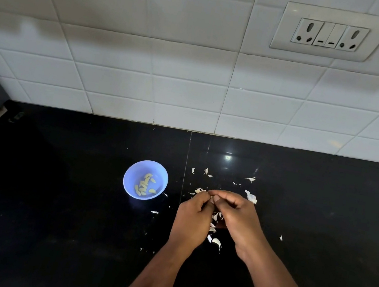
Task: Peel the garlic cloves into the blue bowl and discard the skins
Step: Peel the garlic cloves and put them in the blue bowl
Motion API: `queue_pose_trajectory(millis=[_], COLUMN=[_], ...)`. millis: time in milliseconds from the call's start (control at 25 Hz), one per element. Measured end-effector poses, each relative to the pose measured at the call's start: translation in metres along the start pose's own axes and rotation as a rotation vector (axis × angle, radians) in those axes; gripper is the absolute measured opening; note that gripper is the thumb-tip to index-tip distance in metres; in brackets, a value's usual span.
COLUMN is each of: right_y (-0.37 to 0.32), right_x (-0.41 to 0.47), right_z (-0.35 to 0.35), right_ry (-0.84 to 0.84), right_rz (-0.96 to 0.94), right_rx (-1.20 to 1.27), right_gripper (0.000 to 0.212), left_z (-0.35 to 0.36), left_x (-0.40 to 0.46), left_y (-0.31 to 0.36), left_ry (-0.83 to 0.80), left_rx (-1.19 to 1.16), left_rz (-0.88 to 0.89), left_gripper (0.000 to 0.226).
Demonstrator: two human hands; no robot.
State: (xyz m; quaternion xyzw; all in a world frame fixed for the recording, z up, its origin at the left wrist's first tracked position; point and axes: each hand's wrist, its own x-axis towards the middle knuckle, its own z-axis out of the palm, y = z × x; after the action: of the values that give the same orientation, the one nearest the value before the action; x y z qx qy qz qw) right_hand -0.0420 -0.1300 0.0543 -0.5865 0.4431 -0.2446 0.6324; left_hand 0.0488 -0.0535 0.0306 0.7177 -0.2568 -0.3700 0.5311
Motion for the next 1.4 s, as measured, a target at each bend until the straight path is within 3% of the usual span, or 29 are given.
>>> queue_pose_trajectory(millis=[160, 400, 480, 640, 880, 960, 1200, 1400], right_y=[0.0, 0.005, 0.006, 0.009, 0.01, 0.006, -0.015, -0.021], right_x=[-0.001, 0.004, 0.006, 0.004, 0.011, 0.015, 0.03, 0.045], right_z=[0.011, 0.011, 0.007, 0.0, 0.005, 0.008, 0.064, 0.114], right_ry=[0.047, -0.038, -0.106, -0.18, -0.015, -0.027, -0.184, -0.236], right_rz=[0.132, 0.356, 0.416, 0.485, 0.34, 0.257, 0.017, -0.094], right_rx=[0.041, 0.294, 0.38, 0.434, 0.46, 0.433, 0.016, -0.303], right_gripper=[0.018, 0.012, 0.014, 0.01, 0.002, 0.01, 0.017, 0.022], left_z=[-0.006, -0.011, -0.012, -0.015, -0.025, -0.032, -0.046, -0.058], left_x=[-0.001, -0.001, 0.001, -0.002, -0.001, -0.002, -0.015, -0.015], left_y=[-0.003, 0.006, 0.006, 0.006, -0.003, -0.008, -0.012, -0.016], left_ry=[0.01, 0.101, 0.056, -0.042, 0.07, 0.091, 0.023, -0.05], left_rx=[0.037, 0.437, 0.383, 0.007, -0.049, 0.006, 0.053, 0.187], left_rz=[-0.043, -0.002, -0.01, -0.114, -0.182, -0.203, -0.281, -0.293], left_gripper=[0.028, 0.026, 0.026, 0.034, 0.04, 0.039, 0.025, 0.028])
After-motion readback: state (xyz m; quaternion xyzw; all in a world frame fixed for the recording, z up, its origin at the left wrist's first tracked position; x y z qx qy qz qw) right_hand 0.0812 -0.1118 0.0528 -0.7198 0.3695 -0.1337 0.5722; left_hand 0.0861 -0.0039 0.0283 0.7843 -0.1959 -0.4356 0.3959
